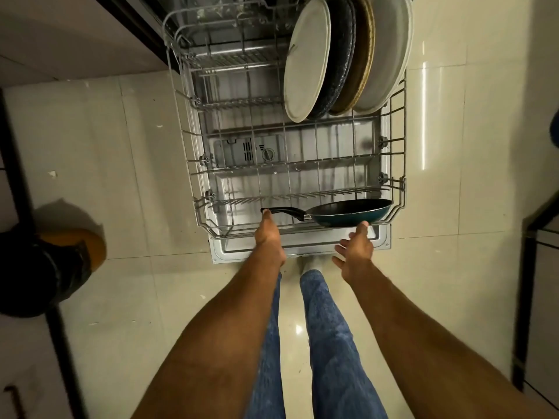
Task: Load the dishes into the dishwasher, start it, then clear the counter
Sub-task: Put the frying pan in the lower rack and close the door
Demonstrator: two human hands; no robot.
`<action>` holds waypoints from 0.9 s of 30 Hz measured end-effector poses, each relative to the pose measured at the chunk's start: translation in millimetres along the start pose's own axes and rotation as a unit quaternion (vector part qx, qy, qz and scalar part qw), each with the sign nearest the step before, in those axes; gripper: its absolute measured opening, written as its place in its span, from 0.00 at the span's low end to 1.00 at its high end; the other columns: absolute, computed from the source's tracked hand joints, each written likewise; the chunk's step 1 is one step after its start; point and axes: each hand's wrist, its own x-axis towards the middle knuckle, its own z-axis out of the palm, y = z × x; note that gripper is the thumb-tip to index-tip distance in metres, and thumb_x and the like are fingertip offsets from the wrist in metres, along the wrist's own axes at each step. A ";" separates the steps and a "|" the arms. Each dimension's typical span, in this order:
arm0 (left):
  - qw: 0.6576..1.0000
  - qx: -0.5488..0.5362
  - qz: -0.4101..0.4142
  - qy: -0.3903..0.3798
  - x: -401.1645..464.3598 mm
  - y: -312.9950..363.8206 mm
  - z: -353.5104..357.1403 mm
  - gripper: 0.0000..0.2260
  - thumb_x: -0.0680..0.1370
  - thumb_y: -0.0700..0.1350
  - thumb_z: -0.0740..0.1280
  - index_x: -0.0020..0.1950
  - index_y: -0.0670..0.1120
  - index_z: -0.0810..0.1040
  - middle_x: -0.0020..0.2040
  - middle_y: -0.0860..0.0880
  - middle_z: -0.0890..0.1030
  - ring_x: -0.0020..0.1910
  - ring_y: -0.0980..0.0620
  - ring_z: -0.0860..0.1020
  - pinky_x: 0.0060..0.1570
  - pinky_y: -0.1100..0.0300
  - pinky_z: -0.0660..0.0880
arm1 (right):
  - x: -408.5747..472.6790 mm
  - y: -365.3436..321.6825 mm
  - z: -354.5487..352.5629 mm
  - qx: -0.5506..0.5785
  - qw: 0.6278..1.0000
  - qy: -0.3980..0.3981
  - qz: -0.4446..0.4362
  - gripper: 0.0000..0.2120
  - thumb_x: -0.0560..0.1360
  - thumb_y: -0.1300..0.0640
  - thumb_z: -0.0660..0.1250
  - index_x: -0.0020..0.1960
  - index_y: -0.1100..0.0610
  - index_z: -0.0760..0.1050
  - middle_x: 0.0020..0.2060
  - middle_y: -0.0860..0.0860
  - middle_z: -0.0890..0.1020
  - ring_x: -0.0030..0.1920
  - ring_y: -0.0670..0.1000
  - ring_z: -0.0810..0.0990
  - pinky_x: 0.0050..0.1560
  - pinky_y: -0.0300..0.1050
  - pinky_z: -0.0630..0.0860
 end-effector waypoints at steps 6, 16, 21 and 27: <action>0.986 -0.158 -0.055 -0.025 19.4 -6.9 5.5 0.32 0.77 0.63 0.62 0.74 0.43 0.66 0.71 0.41 0.71 0.70 0.45 0.70 0.69 0.50 0.66 | 12.0 11.0 30.9 0.173 0.979 -0.104 0.042 0.39 0.77 0.29 0.47 0.79 0.52 0.52 0.75 0.56 0.63 0.74 0.56 0.64 0.71 0.59 0.62; 0.983 -0.167 -0.067 -0.034 20.3 16.4 7.3 0.31 0.77 0.64 0.62 0.68 0.40 0.70 0.53 0.45 0.76 0.50 0.51 0.75 0.62 0.55 0.67 | 5.3 -6.0 46.3 0.255 0.958 -0.133 0.019 0.39 0.77 0.28 0.45 0.79 0.50 0.53 0.76 0.56 0.61 0.76 0.57 0.60 0.75 0.58 0.56; 0.985 -0.150 -0.054 -0.059 20.0 48.4 11.1 0.24 0.76 0.64 0.63 0.42 0.42 0.68 0.49 0.43 0.69 0.45 0.48 0.67 0.60 0.56 0.66 | 3.5 -29.1 65.6 0.249 0.957 -0.148 -0.008 0.38 0.77 0.28 0.45 0.79 0.50 0.56 0.75 0.57 0.64 0.75 0.57 0.62 0.75 0.57 0.56; 0.987 -0.128 -0.041 -0.090 14.5 86.1 20.8 0.27 0.75 0.66 0.63 0.45 0.40 0.70 0.57 0.43 0.74 0.54 0.46 0.72 0.56 0.53 0.67 | 3.5 -56.8 87.0 0.269 0.950 -0.156 -0.036 0.37 0.77 0.29 0.46 0.79 0.50 0.55 0.76 0.57 0.63 0.75 0.57 0.63 0.75 0.57 0.55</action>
